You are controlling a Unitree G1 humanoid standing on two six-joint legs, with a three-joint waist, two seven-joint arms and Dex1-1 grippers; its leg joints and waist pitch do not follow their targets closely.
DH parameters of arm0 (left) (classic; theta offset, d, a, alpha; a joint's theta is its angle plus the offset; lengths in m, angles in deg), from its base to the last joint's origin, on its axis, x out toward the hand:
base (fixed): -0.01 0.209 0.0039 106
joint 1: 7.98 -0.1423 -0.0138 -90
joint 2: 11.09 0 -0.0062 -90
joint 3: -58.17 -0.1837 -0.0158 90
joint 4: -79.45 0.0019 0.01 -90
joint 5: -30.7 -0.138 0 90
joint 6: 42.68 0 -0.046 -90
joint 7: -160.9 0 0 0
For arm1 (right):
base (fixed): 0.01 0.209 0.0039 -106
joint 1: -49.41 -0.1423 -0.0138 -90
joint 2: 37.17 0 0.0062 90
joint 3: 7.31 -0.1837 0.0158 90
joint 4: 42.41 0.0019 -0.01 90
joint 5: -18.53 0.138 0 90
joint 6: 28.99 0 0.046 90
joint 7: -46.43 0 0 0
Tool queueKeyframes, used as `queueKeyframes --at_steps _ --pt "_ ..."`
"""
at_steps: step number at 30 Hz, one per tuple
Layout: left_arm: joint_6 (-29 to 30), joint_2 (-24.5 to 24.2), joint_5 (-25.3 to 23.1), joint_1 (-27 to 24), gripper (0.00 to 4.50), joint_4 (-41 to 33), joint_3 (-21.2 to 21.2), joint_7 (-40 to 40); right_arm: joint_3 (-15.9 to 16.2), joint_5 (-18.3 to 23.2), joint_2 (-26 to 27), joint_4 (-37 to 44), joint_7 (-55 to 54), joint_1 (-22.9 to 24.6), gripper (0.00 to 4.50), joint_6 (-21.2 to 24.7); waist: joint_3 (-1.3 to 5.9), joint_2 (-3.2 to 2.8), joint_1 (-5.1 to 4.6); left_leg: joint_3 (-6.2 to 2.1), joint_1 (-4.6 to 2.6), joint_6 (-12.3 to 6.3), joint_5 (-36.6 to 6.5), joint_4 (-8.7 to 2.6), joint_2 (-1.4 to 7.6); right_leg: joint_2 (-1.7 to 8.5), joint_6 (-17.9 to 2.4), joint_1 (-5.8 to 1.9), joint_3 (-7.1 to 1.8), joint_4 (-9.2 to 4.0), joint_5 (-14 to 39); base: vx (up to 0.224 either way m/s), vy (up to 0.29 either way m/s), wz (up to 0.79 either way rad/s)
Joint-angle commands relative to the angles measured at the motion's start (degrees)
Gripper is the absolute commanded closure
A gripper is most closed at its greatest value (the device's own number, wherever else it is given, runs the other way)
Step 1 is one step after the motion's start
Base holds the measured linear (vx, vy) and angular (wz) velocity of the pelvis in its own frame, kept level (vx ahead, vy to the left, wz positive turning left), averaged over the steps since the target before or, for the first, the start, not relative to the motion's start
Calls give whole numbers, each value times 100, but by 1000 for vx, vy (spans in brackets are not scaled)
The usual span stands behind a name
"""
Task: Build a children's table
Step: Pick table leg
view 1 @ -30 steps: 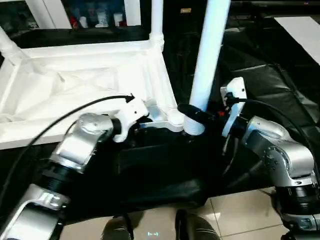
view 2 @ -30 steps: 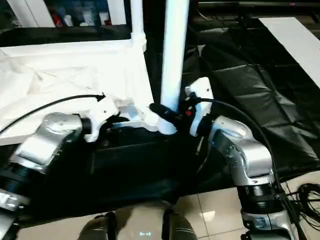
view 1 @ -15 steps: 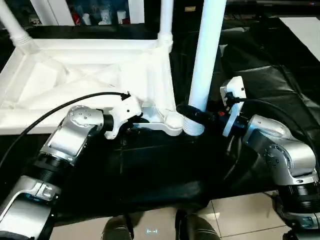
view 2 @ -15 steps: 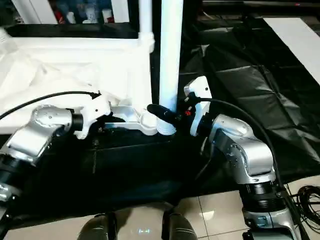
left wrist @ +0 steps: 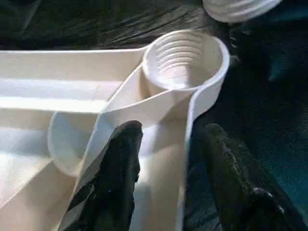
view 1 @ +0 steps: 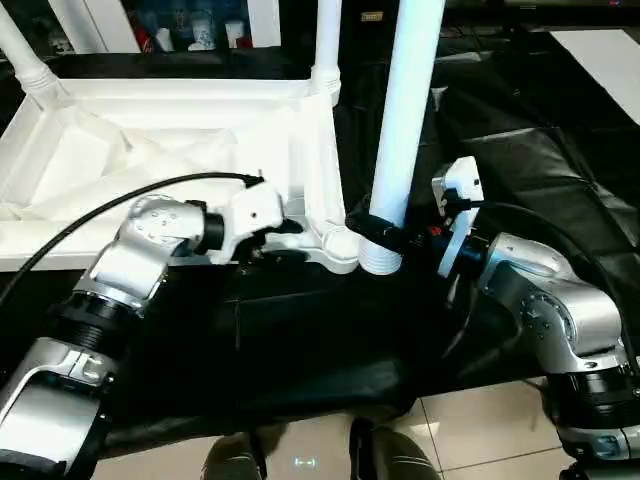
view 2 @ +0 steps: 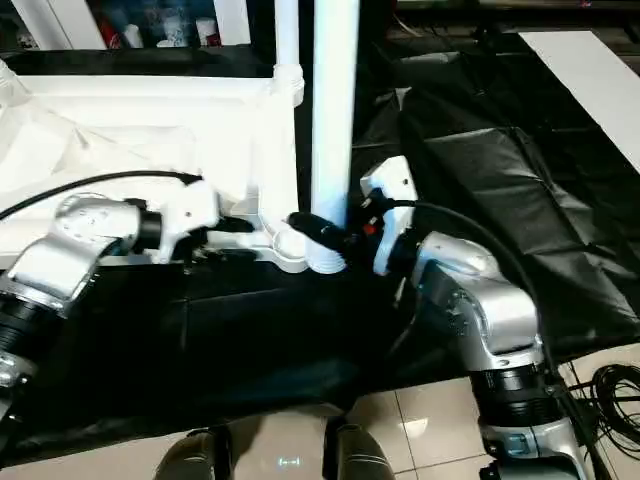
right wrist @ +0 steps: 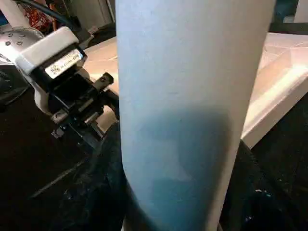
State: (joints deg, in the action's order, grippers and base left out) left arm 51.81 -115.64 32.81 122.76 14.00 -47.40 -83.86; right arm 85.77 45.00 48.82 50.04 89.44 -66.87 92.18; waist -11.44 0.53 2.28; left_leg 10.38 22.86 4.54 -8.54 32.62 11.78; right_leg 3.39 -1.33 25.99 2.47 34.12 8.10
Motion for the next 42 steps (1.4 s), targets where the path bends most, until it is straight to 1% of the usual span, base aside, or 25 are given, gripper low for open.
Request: queueKeyframes --at_steps 1,2,3,4,5,6,7,8,10,13,14,16,17,18,19,20,22,24,25,26,32,35,36,40,42 --pt "182 72 301 144 221 -68 220 -95 -167 138 -99 167 15 -43 262 124 601 -218 53 -5 -183 -194 -769 -276 66 340 -1578 -451 -248 -248 477 0 0 0" --pt "160 130 359 228 221 -2 264 -98 -223 178 -139 210 5 -85 262 178 595 -156 44 12 -174 -213 -771 -281 57 320 -1614 -463 -250 -267 392 0 0 0" --pt "134 158 359 276 221 51 270 -82 -243 187 -158 196 14 -117 262 188 533 -185 61 19 -163 -240 -818 -288 40 298 -1643 -444 -250 -285 373 0 0 0" --pt "254 204 332 357 221 187 252 -46 -300 200 -144 185 -33 -144 262 178 498 -148 74 20 -156 -264 -861 -287 35 310 -1615 -444 -264 -279 475 0 0 0" --pt "299 206 324 360 221 194 243 -43 -309 197 -139 197 -55 -136 262 175 498 -148 74 20 -156 -264 -861 -287 35 310 -1615 -444 -264 -279 475 0 0 0" --pt "221 168 215 375 221 232 164 -33 -295 279 -92 410 -63 -74 262 246 573 -224 117 1 -149 -244 -774 -278 47 341 -1606 -491 -252 -277 518 0 0 0" --pt "167 122 259 315 221 185 159 -147 -259 289 -66 463 -55 -44 262 258 555 -185 112 0 -132 -262 -717 -281 42 326 -1590 -492 -254 -261 404 0 0 0" --pt "161 104 291 255 221 119 160 -224 -254 276 -65 486 -59 -5 262 249 558 -189 108 -9 -115 -270 -681 -284 39 332 -1583 -506 -250 -247 382 0 0 0" --pt "27 3 219 167 221 66 89 -368 -225 228 -58 444 -57 -6 262 213 632 -143 90 -8 -110 -310 -573 -267 38 347 -1588 -531 -247 -234 363 0 0 0" --pt "132 -36 365 12 221 -51 108 -581 -144 179 -13 275 0 -72 262 122 623 -173 53 7 -128 -307 -627 -270 46 342 -1554 -494 -248 -261 569 0 0 0" --pt "138 -43 387 -21 221 -49 92 -645 -122 162 -14 235 28 -79 262 93 636 -96 38 21 -133 -318 -639 -271 50 336 -1546 -497 -252 -269 599 0 0 0" --pt "51 -49 348 -28 221 109 44 -755 -81 178 -56 204 107 -98 262 115 616 -152 53 16 -144 -303 -684 -276 60 344 -1524 -469 -251 -273 752 0 0 0" --pt "51 -49 348 -28 221 109 44 -755 -81 178 -56 204 107 -98 262 115 657 -137 62 13 -142 -286 -660 -266 61 350 -1518 -495 -252 -257 741 0 0 0" --pt "0 -43 283 -1 221 272 23 -733 -69 182 -89 240 152 -78 262 160 655 -147 74 13 -148 -292 -640 -265 63 345 -1500 -482 -253 -256 716 0 0 0" --pt "-1 -38 266 6 221 315 24 -709 -63 174 -95 244 156 -68 262 160 625 -161 70 18 -143 -296 -667 -267 63 341 -1488 -461 -256 -263 726 0 0 0" --pt "-114 -31 121 29 221 512 -28 -618 -45 143 -156 315 148 14 262 190 629 -80 74 26 -135 -317 -655 -265 46 329 -1433 -476 -260 -269 732 0 0 0" --pt "-157 -22 84 36 221 581 -38 -602 -46 164 -172 355 148 46 262 224 647 -112 92 18 -140 -322 -583 -258 56 346 -1412 -476 -265 -242 686 0 0 0" --pt "-241 -31 16 32 221 678 -79 -663 -18 150 -204 387 178 86 262 229 656 -99 98 20 -138 -335 -565 -253 50 347 -1397 -480 -266 -241 694 0 0 0" --pt "-257 -31 9 32 221 693 -82 -675 -13 141 -206 384 182 88 262 224 658 -69 91 27 -135 -353 -557 -251 49 347 -1395 -480 -269 -250 695 0 0 0" --pt "-284 -2 17 54 250 763 -60 -695 -7 125 -208 369 186 78 262 214 659 -77 94 22 -128 -360 -539 -251 50 349 -1393 -481 -266 -243 698 0 0 0" --pt "-469 30 -99 288 296 1091 -91 -726 -8 154 -238 354 208 32 262 225 659 -63 88 26 -125 -350 -552 -241 32 342 -1336 -480 -266 -251 805 0 0 0" --pt "-571 31 -136 396 306 1281 -123 -800 1 160 -278 370 227 45 262 230 669 -65 91 25 -121 -364 -513 -235 29 337 -1337 -487 -266 -246 743 0 0 0" --pt "-594 27 -143 410 333 1312 -131 -819 3 160 -287 378 228 50 262 234 670 -65 91 23 -120 -364 -510 -233 31 337 -1355 -488 -265 -238 708 0 0 0" --pt "-670 13 -185 474 348 1456 -177 -956 3 150 -310 402 230 67 262 234 680 -77 97 21 -119 -363 -539 -228 28 341 -1363 -495 -262 -241 756 0 0 0" --pt "-709 22 -215 507 377 1529 -175 -982 -4 140 -311 398 236 64 262 230 687 -74 95 21 -115 -383 -488 -225 27 335 -1392 -499 -262 -231 633 0 0 0"
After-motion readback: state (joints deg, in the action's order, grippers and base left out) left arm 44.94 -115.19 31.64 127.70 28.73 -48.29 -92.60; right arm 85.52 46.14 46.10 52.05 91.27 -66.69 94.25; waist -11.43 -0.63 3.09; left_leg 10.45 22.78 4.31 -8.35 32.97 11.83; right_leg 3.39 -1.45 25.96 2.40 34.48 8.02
